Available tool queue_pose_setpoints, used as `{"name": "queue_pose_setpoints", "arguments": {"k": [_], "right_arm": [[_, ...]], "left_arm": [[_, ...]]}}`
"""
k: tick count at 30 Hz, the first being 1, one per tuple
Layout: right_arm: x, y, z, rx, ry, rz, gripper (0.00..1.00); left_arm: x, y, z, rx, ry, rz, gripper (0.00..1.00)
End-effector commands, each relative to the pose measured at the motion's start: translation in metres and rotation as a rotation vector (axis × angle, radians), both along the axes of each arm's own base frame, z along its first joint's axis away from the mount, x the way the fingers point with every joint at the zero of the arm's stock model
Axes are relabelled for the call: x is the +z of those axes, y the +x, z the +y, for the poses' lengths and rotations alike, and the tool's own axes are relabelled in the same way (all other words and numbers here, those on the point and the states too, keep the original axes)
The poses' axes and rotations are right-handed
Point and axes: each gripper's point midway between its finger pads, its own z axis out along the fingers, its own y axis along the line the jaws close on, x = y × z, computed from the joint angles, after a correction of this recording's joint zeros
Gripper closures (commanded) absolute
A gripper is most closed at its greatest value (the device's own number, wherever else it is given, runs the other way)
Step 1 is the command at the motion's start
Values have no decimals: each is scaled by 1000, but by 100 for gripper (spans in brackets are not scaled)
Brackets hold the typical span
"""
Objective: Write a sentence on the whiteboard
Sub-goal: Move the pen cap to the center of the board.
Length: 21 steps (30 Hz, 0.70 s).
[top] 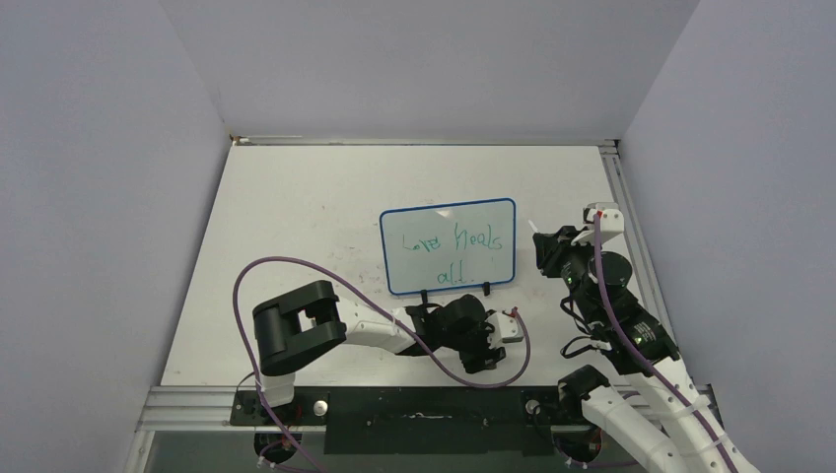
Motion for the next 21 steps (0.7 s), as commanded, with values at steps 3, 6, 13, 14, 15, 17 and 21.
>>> {"name": "queue_pose_setpoints", "arguments": {"k": [3, 6, 13, 14, 15, 17, 21], "right_arm": [[6, 1, -3, -13, 5, -26, 95], [5, 0, -3, -11, 9, -28, 95], [-1, -1, -4, -17, 9, -20, 95], [-1, -1, -5, -18, 7, -20, 95], [-1, -1, -5, -20, 6, -20, 95], [-2, -1, -6, -25, 3, -20, 95], [-6, -1, -7, -28, -5, -11, 95]], "left_arm": [[-9, 16, -2, -1, 41, -88, 51], [-18, 24, 8, 22, 91, -136, 57], [-16, 19, 14, 25, 78, -137, 82], [-16, 18, 13, 24, 75, -132, 85], [-16, 16, 13, 23, 77, -123, 90], [-16, 17, 16, 42, 93, -112, 95], [-16, 24, 33, 179, 142, -74, 100]]}}
